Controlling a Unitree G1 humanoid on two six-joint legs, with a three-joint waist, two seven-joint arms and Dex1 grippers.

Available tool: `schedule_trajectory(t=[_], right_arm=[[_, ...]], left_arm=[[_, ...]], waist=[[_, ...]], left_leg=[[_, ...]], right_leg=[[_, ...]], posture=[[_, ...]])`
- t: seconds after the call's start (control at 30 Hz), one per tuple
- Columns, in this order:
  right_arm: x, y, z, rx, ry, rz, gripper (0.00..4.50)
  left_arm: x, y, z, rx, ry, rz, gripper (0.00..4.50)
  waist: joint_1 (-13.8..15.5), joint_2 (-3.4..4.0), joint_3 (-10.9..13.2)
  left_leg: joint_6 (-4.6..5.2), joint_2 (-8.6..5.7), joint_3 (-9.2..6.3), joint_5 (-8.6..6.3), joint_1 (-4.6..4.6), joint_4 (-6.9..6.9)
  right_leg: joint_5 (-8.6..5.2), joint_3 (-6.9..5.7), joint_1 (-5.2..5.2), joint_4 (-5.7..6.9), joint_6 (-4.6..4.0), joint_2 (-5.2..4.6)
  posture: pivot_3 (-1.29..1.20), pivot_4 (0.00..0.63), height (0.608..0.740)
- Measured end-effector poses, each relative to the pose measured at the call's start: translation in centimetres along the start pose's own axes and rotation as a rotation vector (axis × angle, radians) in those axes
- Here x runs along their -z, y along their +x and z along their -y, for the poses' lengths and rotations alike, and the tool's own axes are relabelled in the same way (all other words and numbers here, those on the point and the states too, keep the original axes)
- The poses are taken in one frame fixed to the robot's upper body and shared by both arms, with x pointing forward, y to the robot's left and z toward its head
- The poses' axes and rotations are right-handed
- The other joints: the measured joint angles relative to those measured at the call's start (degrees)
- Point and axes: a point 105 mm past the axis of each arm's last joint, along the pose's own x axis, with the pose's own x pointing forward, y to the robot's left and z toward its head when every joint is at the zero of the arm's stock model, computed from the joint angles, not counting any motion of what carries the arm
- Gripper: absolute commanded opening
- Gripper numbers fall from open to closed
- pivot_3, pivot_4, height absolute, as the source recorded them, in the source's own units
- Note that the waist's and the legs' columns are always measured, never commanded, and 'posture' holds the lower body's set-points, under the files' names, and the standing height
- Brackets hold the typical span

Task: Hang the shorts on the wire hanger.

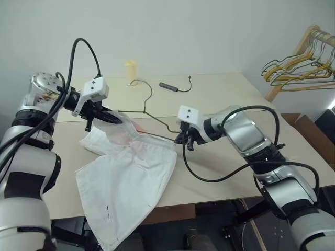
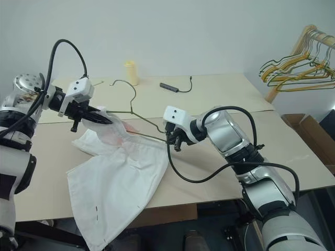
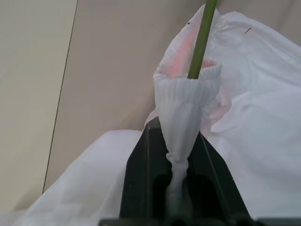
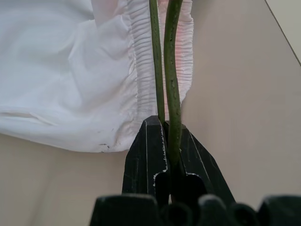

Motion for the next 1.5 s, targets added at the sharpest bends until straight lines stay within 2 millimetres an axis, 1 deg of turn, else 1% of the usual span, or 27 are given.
schedule_trajectory(t=[0.13, 0.27, 0.33, 0.43, 0.53, 0.57, 0.67, 0.73, 0.8, 0.87, 0.9, 1.0, 1.07, 1.17, 1.2, 1.3, 1.37, 1.43, 1.47, 1.5], right_arm=[[0.3, 0.5, 0.1, 0.048, -0.089, 0.034, 0.0], [0.5, 0.6, 0.0, 0.069, -0.084, 0.078, 1.09], [0.4, 0.3, 0.2, 0.09, -0.06, 0.102, 1.79], [0.8, -0.6, 0.5, 0.124, -0.006, 0.123, 2.81], [1.9, -1.9, 1.3, 0.185, 0.085, 0.148, 3.87], [2.7, -2.7, 1.7, 0.222, 0.15, 0.17, 3.87], [3.9, -4.0, 2.2, 0.252, 0.285, 0.194, 3.87], [4.3, -5.1, 2.1, 0.253, 0.395, 0.252, 3.87], [5.1, -5.5, 1.7, 0.247, 0.476, 0.268, 3.87], [6.1, -5.0, 0.9, 0.231, 0.564, 0.271, 3.87], [6.7, -4.4, 0.4, 0.216, 0.618, 0.269, 3.87], [7.5, -1.5, -2.3, 0.118, 0.769, 0.278, 3.87], [7.2, 0.1, -3.9, 0.061, 0.797, 0.275, 3.87], [5.6, 1.6, -4.5, 0.037, 0.826, 0.318, 3.87], [4.8, 2.0, -4.6, 0.022, 0.84, 0.346, 3.87], [3.1, 2.4, -4.6, -0.006, 0.832, 0.39, 3.87], [2.8, 2.4, -4.5, 0.0, 0.827, 0.394, 3.87], [2.9, 2.6, -4.4, 0.004, 0.837, 0.387, 3.46], [3.0, 2.7, -4.4, 0.008, 0.846, 0.38, 3.33], [3.1, 2.9, -4.4, 0.008, 0.852, 0.372, 2.96]], left_arm=[[-0.1, 0.0, 0.0, -0.001, 0.025, -0.002, 0.01], [-0.1, -0.1, 0.0, -0.005, 0.042, 0.002, 0.0], [-0.2, -0.2, -0.1, -0.01, 0.046, 0.007, 0.0], [-0.3, -0.5, -0.2, -0.026, 0.05, 0.026, 0.0], [-0.1, -0.8, -0.2, -0.037, 0.045, 0.024, 0.0], [0.0, -1.1, -0.2, -0.044, 0.042, 0.025, 0.0], [0.1, -1.4, -0.2, -0.054, 0.04, 0.029, 0.0], [0.0, -1.4, -0.3, -0.06, 0.042, 0.04, 0.0], [-0.1, -1.5, -0.3, -0.063, 0.041, 0.044, 0.0], [0.0, -1.5, -0.3, -0.063, 0.04, 0.044, 0.0], [0.0, -1.5, -0.3, -0.062, 0.039, 0.043, 0.0], [0.0, -1.5, -0.3, -0.064, 0.039, 0.045, 0.0], [0.0, -1.6, -0.3, -0.069, 0.039, 0.047, 0.0], [0.2, -1.7, -0.3, -0.072, 0.035, 0.044, 0.0], [0.4, -1.8, -0.2, -0.075, 0.03, 0.041, 0.0], [0.7, -2.0, -0.1, -0.081, 0.022, 0.039, 0.0], [0.9, -2.2, -0.1, -0.085, 0.017, 0.04, 0.0], [1.2, -2.3, 0.0, -0.09, 0.008, 0.038, 0.0], [1.3, -2.4, 0.0, -0.091, 0.006, 0.037, 0.0], [1.3, -2.4, 0.0, -0.091, 0.006, 0.037, 0.0]], waist=[[-0.41, -0.01, 0.0], [-0.63, -0.01, 0.0], [-0.68, -0.01, 0.0], [-0.62, -0.01, 0.0], [-0.49, -0.01, 0.0], [-0.45, -0.02, 0.0], [-0.51, -0.02, 0.0], [-0.5, -0.02, 0.0], [-0.59, -0.03, -0.01], [-0.69, -0.04, -0.01], [-0.74, -0.04, -0.02], [-0.87, -0.04, -0.02], [-0.88, -0.04, -0.02], [-0.87, -0.04, -0.02], [-0.84, -0.04, -0.02], [-0.72, -0.04, -0.02], [-0.67, -0.06, -0.03], [-0.53, -0.06, -0.03], [-0.51, -0.06, -0.03], [-0.49, -0.06, -0.03]], left_leg=[[0.0, -0.01, 0.0, 0.0, 0.0, 0.0], [0.0, 0.0, 0.0, 0.0, 0.02, 0.0], [0.0, 0.0, 0.0, 0.0, 0.03, 0.0], [0.0, -0.01, 0.0, 0.0, 0.02, 0.01], [0.0, 0.0, 0.0, 0.0, 0.02, 0.01], [0.0, -0.01, -0.01, 0.0, 0.02, 0.01], [0.0, -0.01, 0.0, 0.0, 0.05, 0.01], [0.0, 0.0, -0.02, 0.0, 0.05, 0.0], [0.01, -0.01, -0.02, 0.0, 0.06, 0.0], [0.01, -0.01, -0.02, 0.0, 0.07, 0.0], [0.01, 0.0, -0.02, 0.0, 0.09, 0.0], [0.01, -0.01, -0.03, 0.0, 0.11, 0.0], [0.01, -0.01, -0.03, 0.0, 0.09, 0.02], [0.01, -0.01, -0.05, 0.0, 0.09, 0.05], [0.01, -0.01, -0.06, 0.0, 0.1, 0.04], [0.01, -0.01, -0.08, 0.0, 0.07, 0.04], [0.01, -0.01, -0.08, 0.0, 0.06, 0.04], [0.01, -0.01, -0.1, 0.0, 0.06, 0.04], [0.01, -0.01, -0.11, 0.0, 0.05, 0.04], [0.01, -0.01, -0.11, 0.0, 0.06, 0.05]], right_leg=[[-0.01, 0.0, 0.0, -0.01, 0.01, 0.0], [0.0, 0.02, 0.01, 0.01, 0.01, 0.0], [0.0, 0.02, 0.01, 0.02, 0.01, 0.0], [0.0, 0.02, 0.01, 0.0, 0.01, 0.0], [-0.01, 0.01, 0.03, -0.01, 0.01, 0.0], [-0.01, 0.01, 0.04, 0.0, 0.01, 0.0], [-0.01, 0.02, 0.05, 0.01, 0.01, 0.0], [-0.01, 0.02, 0.05, 0.02, 0.0, 0.0], [-0.01, 0.02, 0.06, 0.01, 0.01, 0.0], [-0.01, 0.03, 0.07, 0.02, 0.0, 0.0], [-0.01, 0.04, 0.07, 0.04, 0.0, 0.0], [-0.02, 0.05, 0.05, 0.1, -0.01, 0.0], [-0.02, 0.06, 0.05, 0.09, -0.01, 0.0], [-0.02, 0.05, 0.08, 0.09, 0.0, 0.0], [-0.02, 0.05, 0.08, 0.11, 0.0, 0.0], [-0.02, 0.03, 0.08, 0.09, 0.0, 0.0], [-0.02, 0.03, 0.08, 0.07, 0.0, 0.0], [-0.02, 0.0, 0.08, 0.08, 0.01, 0.0], [-0.02, -0.01, 0.08, 0.09, 0.0, 0.0], [-0.02, 0.0, 0.08, 0.09, 0.0, 0.0]], posture=[[-0.04, 0.0, 0.74], [-0.05, 0.0, 0.74], [-0.05, 0.0, 0.74], [-0.06, 0.0, 0.74], [-0.06, 0.0, 0.74], [-0.06, 0.0, 0.74], [-0.06, 0.0, 0.74], [-0.06, 0.0, 0.74], [-0.06, 0.0, 0.74], [-0.06, 0.0, 0.74], [-0.06, 0.0, 0.74], [-0.05, 0.0, 0.74], [-0.05, 0.0, 0.74], [-0.04, 0.0, 0.74], [-0.04, 0.0, 0.74], [-0.04, 0.0, 0.74], [-0.03, 0.0, 0.74], [-0.03, 0.0, 0.74], [-0.03, 0.0, 0.74], [-0.02, 0.0, 0.74]])
